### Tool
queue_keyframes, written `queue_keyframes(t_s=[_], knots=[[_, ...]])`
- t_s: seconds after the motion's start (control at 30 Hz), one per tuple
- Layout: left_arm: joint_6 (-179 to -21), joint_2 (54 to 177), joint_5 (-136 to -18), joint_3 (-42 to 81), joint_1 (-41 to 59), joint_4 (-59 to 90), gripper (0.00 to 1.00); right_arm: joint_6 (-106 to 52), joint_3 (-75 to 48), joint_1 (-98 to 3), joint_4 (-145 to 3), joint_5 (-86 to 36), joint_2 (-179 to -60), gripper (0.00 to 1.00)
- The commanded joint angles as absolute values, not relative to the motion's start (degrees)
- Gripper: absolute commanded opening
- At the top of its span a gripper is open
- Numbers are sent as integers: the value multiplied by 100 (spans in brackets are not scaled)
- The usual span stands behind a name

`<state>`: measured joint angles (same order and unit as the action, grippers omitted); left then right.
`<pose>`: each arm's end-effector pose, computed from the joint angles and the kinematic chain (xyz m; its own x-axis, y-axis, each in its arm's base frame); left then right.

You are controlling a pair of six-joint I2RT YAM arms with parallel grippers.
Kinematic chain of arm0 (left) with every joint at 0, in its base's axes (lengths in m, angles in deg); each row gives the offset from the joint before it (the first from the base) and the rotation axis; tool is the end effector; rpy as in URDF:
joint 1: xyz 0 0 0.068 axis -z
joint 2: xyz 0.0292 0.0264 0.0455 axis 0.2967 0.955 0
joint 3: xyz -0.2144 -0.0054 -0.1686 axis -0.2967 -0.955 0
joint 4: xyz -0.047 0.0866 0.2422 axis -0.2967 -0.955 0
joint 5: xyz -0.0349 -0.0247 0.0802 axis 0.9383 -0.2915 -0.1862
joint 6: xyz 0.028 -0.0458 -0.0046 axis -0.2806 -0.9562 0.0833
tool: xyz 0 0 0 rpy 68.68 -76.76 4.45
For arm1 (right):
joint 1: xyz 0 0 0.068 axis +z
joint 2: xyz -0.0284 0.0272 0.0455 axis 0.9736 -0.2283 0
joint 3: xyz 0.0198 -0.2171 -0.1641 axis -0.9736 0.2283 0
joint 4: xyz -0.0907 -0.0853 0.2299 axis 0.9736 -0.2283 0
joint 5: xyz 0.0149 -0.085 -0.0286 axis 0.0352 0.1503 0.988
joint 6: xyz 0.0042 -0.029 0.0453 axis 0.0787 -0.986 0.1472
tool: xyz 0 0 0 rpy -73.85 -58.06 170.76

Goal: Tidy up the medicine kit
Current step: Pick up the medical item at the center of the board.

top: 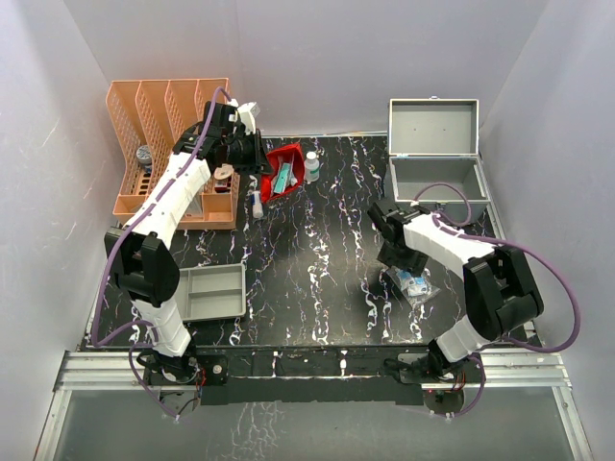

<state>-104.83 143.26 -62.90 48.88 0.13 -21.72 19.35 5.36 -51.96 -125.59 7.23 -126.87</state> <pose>0.3914 -0.1368 0.3579 -0.7086 -0.0524 -0.7037 0.3809 0.8111 -0.4439 0.2412 0.0952 0.1936 -0.8327 0.4131 -0.3689 0.5066 0.8371 -0.2062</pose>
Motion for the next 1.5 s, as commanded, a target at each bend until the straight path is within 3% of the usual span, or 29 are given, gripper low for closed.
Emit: queue_keyframes(t_s=[0.0,0.27,0.57,0.8,1.03,1.47], knots=[[-10448,14116,-6205,5075,41,-2201,0,2166,822,-5359,-12177,944,-12381,61],[-10449,14065,-6194,5040,47,-2192,0,2016,1277,-5466,-11627,730,-12558,53],[-10440,14055,-6202,5028,41,-2190,0,1850,1237,-5474,-11465,531,-12726,1],[-10451,14105,-6177,5076,43,-2171,0,1635,216,-5097,-11500,231,-12909,0],[-10449,14108,-6185,5101,42,-2155,0,1317,-1277,-4383,-11582,102,-14246,0],[-10383,14023,-6245,5057,47,-2191,0,1246,-2242,-4351,-11187,-506,-15175,0]])
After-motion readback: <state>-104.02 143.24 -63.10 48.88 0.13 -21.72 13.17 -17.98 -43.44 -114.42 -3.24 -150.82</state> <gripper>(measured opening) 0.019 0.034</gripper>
